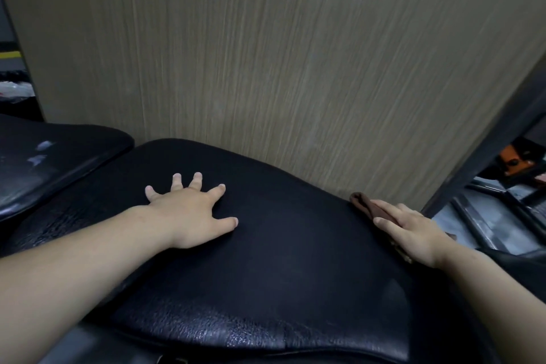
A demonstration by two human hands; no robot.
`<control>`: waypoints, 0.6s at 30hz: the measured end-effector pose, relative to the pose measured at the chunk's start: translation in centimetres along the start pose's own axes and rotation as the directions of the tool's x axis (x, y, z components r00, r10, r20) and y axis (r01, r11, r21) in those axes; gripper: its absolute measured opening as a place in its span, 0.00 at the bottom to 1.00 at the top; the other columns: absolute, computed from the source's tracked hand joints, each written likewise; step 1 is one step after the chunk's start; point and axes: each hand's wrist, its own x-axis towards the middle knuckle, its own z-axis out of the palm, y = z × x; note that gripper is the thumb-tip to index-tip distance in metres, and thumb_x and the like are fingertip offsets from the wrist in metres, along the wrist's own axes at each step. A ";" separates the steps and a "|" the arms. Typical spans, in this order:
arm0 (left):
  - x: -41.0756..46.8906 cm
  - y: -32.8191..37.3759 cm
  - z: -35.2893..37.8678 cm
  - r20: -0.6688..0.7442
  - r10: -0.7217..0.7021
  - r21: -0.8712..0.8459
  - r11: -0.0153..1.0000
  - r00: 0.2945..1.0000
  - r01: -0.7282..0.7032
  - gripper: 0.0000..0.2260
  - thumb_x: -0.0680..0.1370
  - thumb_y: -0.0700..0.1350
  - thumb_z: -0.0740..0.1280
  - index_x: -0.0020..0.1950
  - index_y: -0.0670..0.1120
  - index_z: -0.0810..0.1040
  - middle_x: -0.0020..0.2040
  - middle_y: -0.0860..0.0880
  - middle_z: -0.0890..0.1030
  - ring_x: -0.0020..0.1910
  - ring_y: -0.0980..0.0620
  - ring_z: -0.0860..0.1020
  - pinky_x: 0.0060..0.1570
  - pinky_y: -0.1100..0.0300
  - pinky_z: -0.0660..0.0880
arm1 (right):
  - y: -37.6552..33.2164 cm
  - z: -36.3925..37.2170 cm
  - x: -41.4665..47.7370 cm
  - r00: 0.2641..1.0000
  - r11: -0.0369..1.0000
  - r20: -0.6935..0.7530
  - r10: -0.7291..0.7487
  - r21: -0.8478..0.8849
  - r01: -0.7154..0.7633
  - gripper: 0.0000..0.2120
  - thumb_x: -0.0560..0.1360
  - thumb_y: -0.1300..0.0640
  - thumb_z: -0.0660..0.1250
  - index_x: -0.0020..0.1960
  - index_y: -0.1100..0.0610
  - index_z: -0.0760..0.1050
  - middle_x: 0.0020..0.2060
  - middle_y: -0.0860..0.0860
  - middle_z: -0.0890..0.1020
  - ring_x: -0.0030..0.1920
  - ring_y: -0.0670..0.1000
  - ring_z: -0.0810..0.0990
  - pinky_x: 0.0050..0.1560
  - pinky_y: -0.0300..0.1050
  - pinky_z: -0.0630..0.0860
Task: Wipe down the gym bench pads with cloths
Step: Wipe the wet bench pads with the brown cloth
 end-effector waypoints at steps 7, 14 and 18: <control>-1.2 2.2 -0.9 -0.086 0.073 0.070 0.995 0.994 -0.067 0.32 0.77 0.67 0.57 0.79 0.57 0.57 0.81 0.48 0.53 0.79 0.45 0.54 0.72 0.32 0.52 | 3.9 -0.3 -1.2 0.999 0.997 -0.017 0.049 0.057 -0.048 0.24 0.80 0.40 0.56 0.75 0.38 0.60 0.57 0.46 0.73 0.65 0.51 0.71 0.65 0.46 0.64; -4.2 8.6 1.6 -0.080 0.509 0.007 0.860 0.857 -0.510 0.34 0.75 0.72 0.54 0.79 0.63 0.52 0.81 0.56 0.52 0.79 0.54 0.50 0.77 0.40 0.48 | 5.9 -0.5 -2.9 0.995 0.986 -0.034 0.096 0.136 -0.091 0.23 0.81 0.42 0.57 0.75 0.39 0.61 0.63 0.48 0.73 0.68 0.52 0.70 0.67 0.43 0.62; -4.0 11.0 3.1 0.014 0.500 0.040 0.865 0.866 -0.500 0.37 0.72 0.76 0.52 0.78 0.67 0.46 0.82 0.54 0.44 0.80 0.48 0.39 0.74 0.32 0.42 | 6.9 -0.5 -4.6 0.989 0.975 -0.046 0.143 0.177 -0.132 0.25 0.80 0.41 0.57 0.77 0.39 0.59 0.65 0.45 0.69 0.70 0.51 0.68 0.65 0.40 0.60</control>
